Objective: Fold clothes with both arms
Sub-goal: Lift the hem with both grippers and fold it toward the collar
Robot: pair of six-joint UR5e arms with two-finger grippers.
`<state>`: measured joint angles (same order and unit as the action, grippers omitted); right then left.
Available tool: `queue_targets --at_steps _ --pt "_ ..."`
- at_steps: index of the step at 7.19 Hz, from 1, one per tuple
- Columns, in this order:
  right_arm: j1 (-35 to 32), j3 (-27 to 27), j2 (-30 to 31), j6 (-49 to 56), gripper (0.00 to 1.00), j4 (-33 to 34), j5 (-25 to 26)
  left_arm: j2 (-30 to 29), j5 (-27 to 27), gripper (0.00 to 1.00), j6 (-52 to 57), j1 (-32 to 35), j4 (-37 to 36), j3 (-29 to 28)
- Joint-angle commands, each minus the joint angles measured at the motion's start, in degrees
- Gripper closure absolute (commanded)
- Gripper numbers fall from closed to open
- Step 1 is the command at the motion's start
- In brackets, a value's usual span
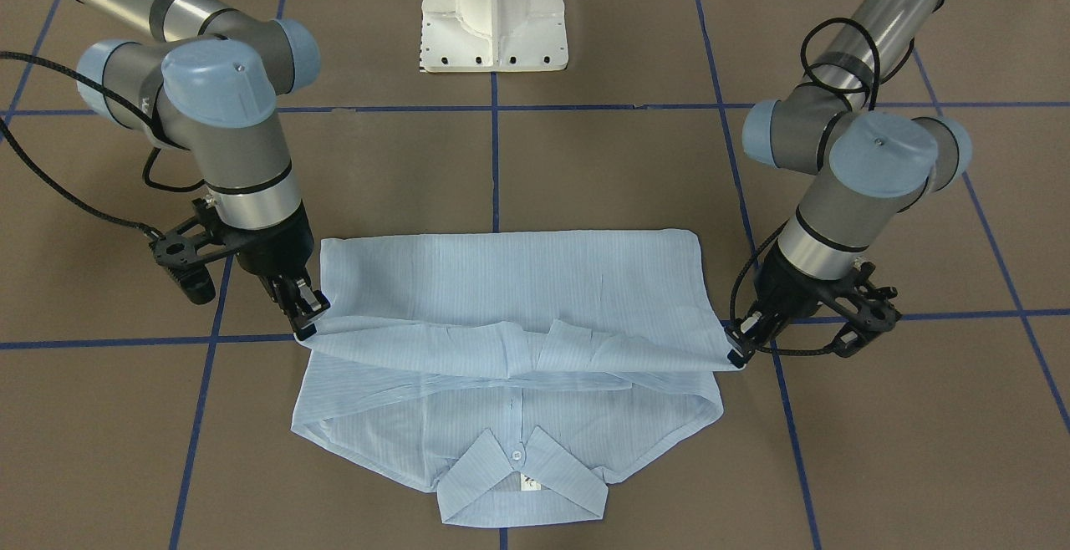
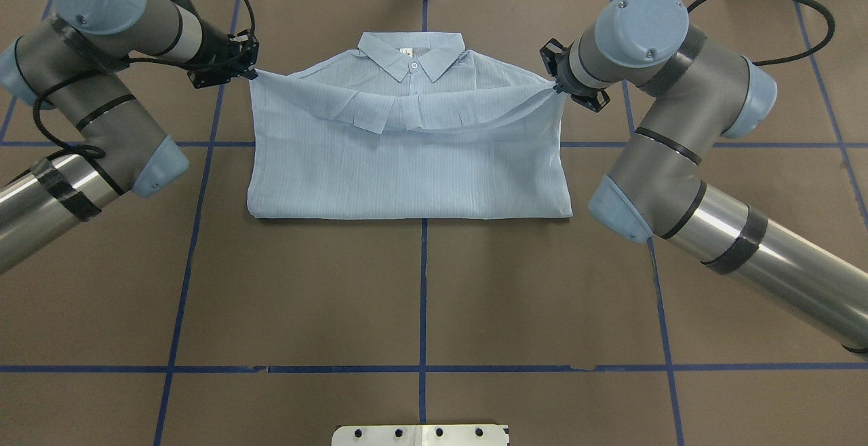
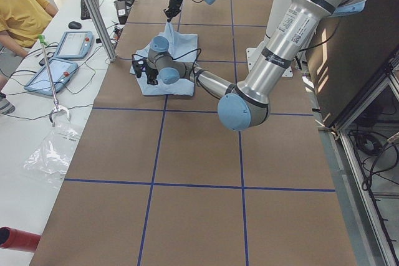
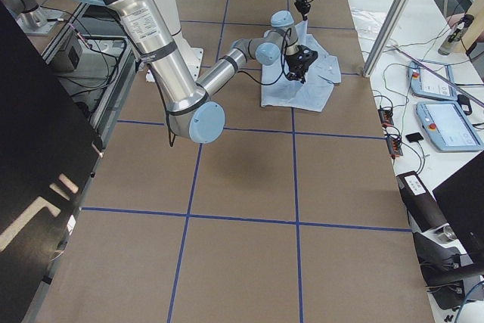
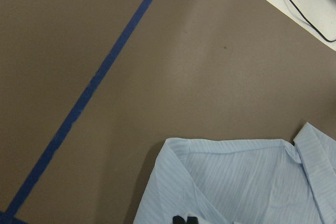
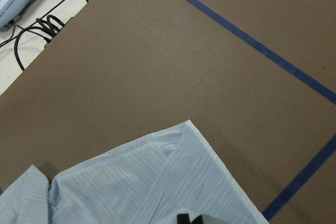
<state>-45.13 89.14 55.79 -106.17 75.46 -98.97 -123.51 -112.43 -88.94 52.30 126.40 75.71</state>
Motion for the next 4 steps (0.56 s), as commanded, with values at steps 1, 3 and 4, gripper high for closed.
queue_targets --at_steps 1,3,4 --pt "-0.5 -6.9 -1.0 0.2 1.0 -6.4 -0.4 -3.0 0.1 1.0 -0.2 0.1 4.1 -7.1" --pt "-0.5 -11.2 -3.6 1.5 1.0 -6.5 -0.4 -4.7 2.5 1.0 -0.1 -0.1 6.7 -11.4" --pt "-0.9 -12.3 -3.5 4.1 1.0 -6.9 -0.3 -4.8 2.6 0.9 0.1 -0.6 6.9 -12.2"
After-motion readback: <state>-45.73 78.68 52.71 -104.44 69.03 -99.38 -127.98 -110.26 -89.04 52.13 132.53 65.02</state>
